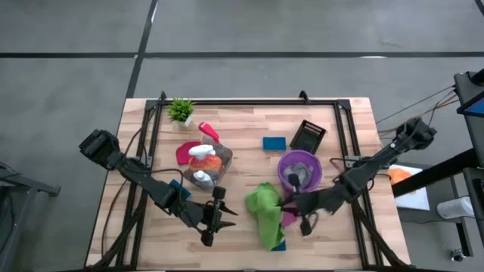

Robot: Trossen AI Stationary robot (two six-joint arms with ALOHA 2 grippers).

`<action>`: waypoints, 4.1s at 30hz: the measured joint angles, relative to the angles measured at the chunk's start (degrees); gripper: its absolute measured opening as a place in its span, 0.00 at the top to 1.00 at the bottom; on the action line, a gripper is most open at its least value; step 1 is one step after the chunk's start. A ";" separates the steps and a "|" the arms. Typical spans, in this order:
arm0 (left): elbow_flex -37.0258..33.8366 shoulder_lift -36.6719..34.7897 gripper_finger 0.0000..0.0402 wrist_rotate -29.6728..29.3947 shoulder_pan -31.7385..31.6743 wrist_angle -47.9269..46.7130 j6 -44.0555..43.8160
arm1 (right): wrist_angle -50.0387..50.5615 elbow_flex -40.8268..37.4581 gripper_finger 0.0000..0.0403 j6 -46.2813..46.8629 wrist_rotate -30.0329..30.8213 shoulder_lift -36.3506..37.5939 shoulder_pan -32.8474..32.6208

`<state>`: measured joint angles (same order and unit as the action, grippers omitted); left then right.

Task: Pick & Place Kitchen Items
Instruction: Put the green microfiber cloth into the purple bucket

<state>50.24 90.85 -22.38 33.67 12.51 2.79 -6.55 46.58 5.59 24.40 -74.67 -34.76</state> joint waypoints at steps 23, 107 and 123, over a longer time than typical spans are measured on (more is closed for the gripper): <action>-0.02 0.00 0.63 -0.34 0.00 -0.12 0.17 | -19.67 -10.69 0.96 -29.95 21.01 30.50 -0.02; -0.02 0.00 0.63 -0.34 0.02 -0.39 -0.07 | 59.05 11.80 0.54 4.75 -19.24 -5.82 23.36; 0.00 0.00 0.63 -0.34 0.02 -0.37 0.20 | 66.32 24.28 0.27 6.07 -13.00 -3.09 23.70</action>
<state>50.24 90.85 -22.72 33.69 12.14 2.98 59.77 70.85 11.65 11.41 -77.76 -11.06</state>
